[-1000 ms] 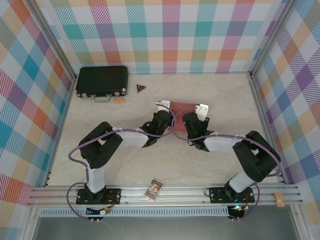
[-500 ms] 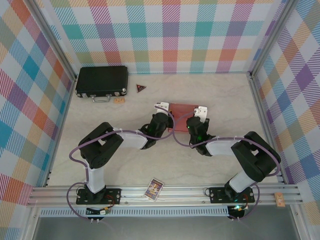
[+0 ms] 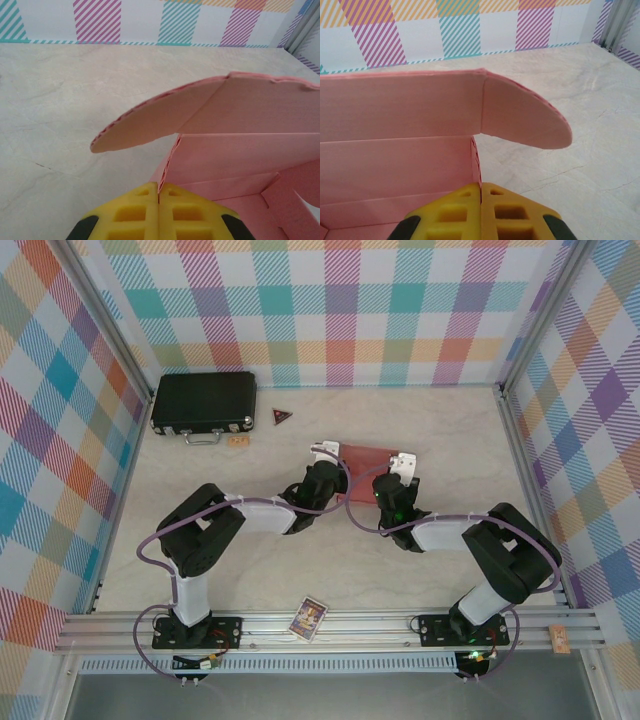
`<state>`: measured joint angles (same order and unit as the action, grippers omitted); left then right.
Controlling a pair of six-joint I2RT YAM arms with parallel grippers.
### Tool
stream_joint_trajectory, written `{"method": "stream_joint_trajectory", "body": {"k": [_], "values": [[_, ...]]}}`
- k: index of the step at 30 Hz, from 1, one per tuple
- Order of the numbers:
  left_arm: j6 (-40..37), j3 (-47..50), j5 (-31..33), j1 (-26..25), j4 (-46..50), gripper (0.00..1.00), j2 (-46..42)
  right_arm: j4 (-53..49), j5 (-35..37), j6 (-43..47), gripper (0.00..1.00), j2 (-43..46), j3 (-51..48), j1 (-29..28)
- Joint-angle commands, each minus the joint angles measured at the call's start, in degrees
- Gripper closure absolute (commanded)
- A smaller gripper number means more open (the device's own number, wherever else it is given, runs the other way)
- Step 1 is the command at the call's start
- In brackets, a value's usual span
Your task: Fold the paper box
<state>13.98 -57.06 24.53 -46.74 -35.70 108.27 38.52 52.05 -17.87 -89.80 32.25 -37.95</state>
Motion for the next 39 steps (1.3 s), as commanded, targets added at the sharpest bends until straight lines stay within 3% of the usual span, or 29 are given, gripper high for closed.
{"method": "stream_joint_trajectory", "body": {"k": [1, 13, 33, 39], "values": [[2.76, -0.74, -1.45, 0.32, 2.56, 0.99, -0.94, -1.96, 1.5, -2.25, 1.0, -0.29, 0.48, -0.53], [5.06, 0.61, -2.91, 0.3, 3.39, 0.85, -2.62, -4.69, 2.63, -2.57, 1.0, 0.15, 0.24, -1.24], [6.53, 2.02, -7.48, 0.29, 3.46, 0.81, -4.23, -9.15, 4.53, -5.15, 1.0, 1.08, 0.36, -2.25], [7.14, 2.72, -8.12, 0.32, 3.45, 0.85, -4.21, -10.02, 4.74, -5.49, 1.0, 1.42, 0.32, -2.27]]}}
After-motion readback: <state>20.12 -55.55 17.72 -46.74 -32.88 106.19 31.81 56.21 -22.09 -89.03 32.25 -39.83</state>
